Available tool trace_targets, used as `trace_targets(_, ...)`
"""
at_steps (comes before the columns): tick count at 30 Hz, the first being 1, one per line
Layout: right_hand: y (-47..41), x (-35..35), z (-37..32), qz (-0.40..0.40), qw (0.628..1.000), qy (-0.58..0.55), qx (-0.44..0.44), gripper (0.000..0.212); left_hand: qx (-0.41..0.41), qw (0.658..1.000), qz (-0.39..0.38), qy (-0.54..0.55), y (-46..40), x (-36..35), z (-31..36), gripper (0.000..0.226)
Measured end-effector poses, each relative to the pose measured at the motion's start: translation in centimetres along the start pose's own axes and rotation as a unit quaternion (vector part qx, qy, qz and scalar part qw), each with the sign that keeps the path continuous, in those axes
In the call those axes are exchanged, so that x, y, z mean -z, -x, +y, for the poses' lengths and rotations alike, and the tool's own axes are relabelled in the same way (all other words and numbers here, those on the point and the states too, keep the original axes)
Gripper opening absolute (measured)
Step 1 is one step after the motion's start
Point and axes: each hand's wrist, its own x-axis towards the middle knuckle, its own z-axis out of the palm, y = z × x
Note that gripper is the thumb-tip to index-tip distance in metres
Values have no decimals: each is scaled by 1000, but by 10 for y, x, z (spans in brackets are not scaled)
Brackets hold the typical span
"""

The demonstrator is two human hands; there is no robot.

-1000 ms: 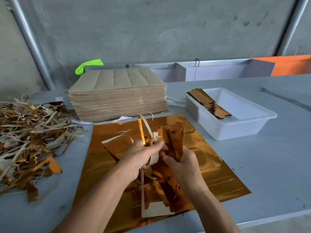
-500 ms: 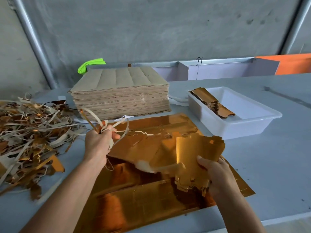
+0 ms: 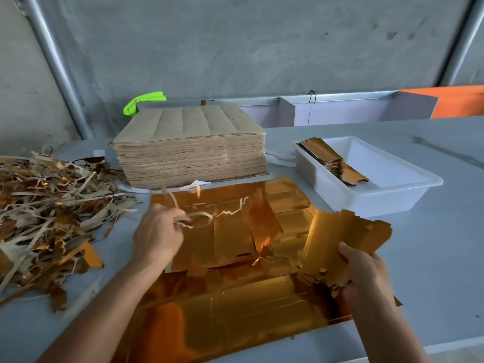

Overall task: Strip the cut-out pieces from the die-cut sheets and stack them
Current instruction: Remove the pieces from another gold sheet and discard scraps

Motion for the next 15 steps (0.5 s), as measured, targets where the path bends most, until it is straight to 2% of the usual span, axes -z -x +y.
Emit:
trace_targets(3,1,-10,3,-49,998,38,-5,44,-98,990,-79,-61,10,-3,28,34)
trace_targets(5,3,-19,6,-77,996,49,-14,44,-115,966,-183,-141,17,-2,48,52)
trace_targets(7,2,-25,9,-101,993,56,-20,42,-113,926,-275,-234,21,1,64,75)
trace_targets(9,1,-27,13,-118,991,64,-19,29,-126,909,-309,-251,24,10,77,90)
trace_targets(11,0,-27,16,-134,988,77,-24,9,-152,910,-338,-186,26,24,85,94)
trace_targets(13,0,-28,17,-145,985,93,-23,10,-140,918,-367,-57,25,40,92,91)
trace_targets(14,0,-29,18,-149,984,100,-17,10,-117,930,-347,30,23,45,97,85)
trace_targets(15,2,-31,18,-154,982,106,-10,11,-90,945,-292,120,21,44,102,77)
